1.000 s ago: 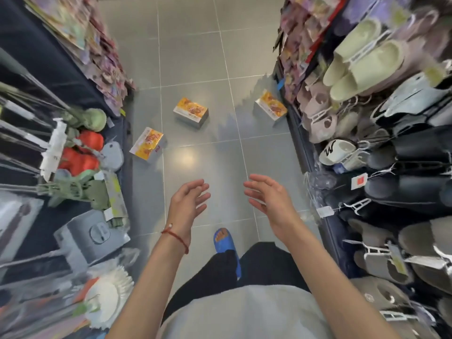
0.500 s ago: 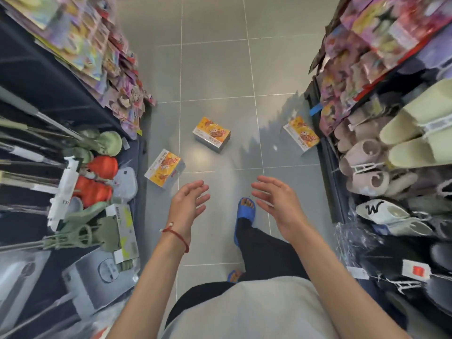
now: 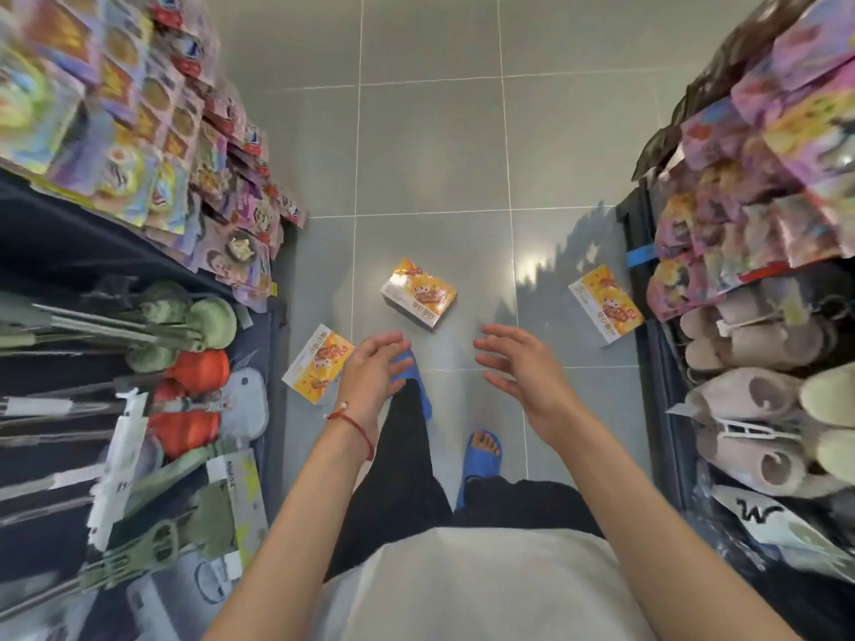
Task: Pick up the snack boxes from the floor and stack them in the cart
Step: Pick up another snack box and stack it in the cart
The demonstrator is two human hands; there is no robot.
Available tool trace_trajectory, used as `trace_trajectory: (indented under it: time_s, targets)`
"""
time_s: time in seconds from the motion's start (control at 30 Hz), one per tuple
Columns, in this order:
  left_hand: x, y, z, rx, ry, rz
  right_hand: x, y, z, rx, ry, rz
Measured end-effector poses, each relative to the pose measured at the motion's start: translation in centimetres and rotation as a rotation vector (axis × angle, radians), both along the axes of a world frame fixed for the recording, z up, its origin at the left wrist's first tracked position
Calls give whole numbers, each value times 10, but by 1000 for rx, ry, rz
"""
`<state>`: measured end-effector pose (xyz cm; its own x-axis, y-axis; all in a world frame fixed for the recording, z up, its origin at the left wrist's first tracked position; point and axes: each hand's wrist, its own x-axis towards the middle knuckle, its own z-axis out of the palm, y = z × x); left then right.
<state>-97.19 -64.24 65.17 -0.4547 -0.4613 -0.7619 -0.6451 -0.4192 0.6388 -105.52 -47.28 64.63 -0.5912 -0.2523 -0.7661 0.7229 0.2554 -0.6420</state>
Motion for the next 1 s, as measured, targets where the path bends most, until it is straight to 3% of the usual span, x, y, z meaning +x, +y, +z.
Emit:
trace_trajectory:
  time_s: [0.17,0.53,0.8,1.0]
  targets:
    - [-70,-54,-20,76,-39,4,-59,-54,-22,64,-17,-118]
    - [-188,-127,-90,110,-237,-240,-147,-131,-98,155,-204,-450]
    - [-222,-147,-218,58,-395,-239,-180,-147,-198,113,-368,-481]
    - [-232,-156,-327,47,-468,-279,-181,-152,-302,191,-462,-495]
